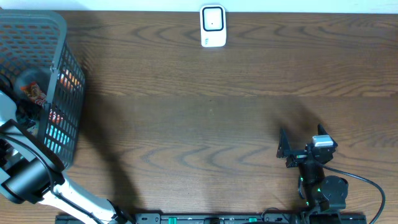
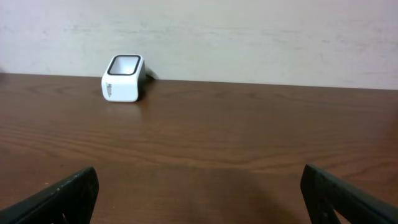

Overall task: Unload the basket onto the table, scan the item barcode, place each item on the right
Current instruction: 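Grasp the green-capped bottle with the left gripper and lift it, then carry the bottle to the table center and release it upright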

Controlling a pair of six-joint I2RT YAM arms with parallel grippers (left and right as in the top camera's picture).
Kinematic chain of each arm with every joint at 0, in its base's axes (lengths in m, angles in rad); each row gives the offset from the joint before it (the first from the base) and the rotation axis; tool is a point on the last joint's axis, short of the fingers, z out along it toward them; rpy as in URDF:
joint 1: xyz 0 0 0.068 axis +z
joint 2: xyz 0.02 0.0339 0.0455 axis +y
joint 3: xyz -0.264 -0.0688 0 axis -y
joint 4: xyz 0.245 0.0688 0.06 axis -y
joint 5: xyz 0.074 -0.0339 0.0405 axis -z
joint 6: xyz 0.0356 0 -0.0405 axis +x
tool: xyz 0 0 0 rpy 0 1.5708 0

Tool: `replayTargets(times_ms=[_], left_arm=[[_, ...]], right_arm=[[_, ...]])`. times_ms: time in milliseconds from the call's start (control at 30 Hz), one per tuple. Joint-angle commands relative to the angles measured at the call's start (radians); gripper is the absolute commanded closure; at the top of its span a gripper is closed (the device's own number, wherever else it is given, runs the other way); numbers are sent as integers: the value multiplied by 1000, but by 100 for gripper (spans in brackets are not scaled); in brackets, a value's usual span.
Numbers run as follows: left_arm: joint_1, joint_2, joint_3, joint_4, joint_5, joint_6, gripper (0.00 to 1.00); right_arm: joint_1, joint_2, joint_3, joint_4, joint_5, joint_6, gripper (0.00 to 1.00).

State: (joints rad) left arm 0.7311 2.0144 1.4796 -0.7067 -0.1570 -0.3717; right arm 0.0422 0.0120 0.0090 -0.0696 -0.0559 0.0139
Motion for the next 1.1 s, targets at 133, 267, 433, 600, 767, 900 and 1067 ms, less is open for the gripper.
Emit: replayTargets(times_ms=[133,267,433,600,767,900,1067], left_arm=[[3,-16,-1,-17,-13,14,30],[3,-85,0,-22,-13,22,29],[3,-235,0,-37,-12,8,30],[3,-463,0,-101,-12,-102,30],[2,-649,0,-151,65,-229,30],[2,-768,0,-148,269,-294,30],[-7,-857,0,-142,502,-414,30]], right_arm=[[-9,-5,-3,-1,-2,0,1],[-9,-5,-3,-1,-2,0,1],[-9,-5,-3,-1,-2,-1,1],[-9,-5,-3,-1,-2,0,1],[-9,-5,-3,-1,-2,0,1],[-9,-5,-3,-1,-2,0,1],[-9,-5,-3,-1,-2,0,1]])
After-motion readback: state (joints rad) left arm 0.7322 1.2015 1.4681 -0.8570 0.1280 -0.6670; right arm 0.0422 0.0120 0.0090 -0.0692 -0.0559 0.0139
